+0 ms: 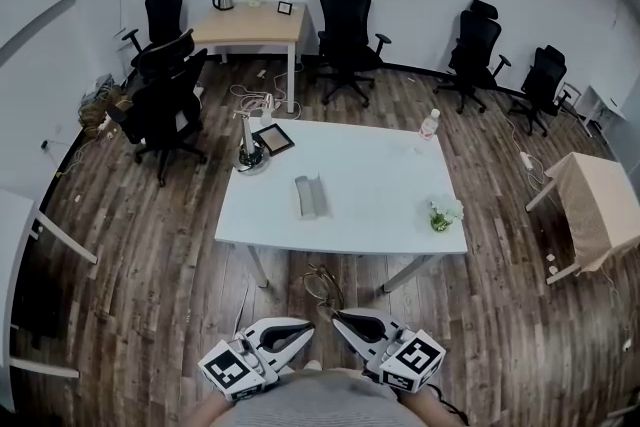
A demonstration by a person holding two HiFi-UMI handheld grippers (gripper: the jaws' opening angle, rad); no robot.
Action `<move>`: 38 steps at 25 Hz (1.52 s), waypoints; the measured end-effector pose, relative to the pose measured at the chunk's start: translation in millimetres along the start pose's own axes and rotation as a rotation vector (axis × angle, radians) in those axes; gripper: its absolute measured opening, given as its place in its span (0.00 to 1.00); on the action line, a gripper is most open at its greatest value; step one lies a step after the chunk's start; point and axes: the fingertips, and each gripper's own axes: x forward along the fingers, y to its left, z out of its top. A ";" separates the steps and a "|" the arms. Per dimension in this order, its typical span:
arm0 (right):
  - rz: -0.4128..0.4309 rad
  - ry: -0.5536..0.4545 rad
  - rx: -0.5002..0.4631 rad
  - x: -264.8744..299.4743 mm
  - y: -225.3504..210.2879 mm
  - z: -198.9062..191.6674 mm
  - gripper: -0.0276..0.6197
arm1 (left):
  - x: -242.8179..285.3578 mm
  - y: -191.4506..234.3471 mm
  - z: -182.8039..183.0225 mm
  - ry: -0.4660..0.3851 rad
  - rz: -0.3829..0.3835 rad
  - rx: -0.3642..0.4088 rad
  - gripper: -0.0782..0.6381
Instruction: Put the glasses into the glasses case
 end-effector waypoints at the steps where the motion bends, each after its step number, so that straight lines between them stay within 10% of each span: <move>1: 0.001 0.001 0.007 0.8 -0.9 -0.5 0.08 | -0.3 1.6 -0.7 0.003 0.006 0.001 0.12; 13: 0.015 0.007 0.109 52.1 -37.8 5.5 0.08 | -13.4 65.4 2.9 -0.034 0.058 -0.015 0.12; 26: -0.093 0.020 0.162 174.7 -128.0 42.6 0.08 | -4.8 228.5 35.5 -0.033 -0.037 0.002 0.12; 38: -0.181 0.010 0.184 229.2 -169.3 58.0 0.08 | 10.4 284.2 52.5 -0.045 -0.186 0.041 0.12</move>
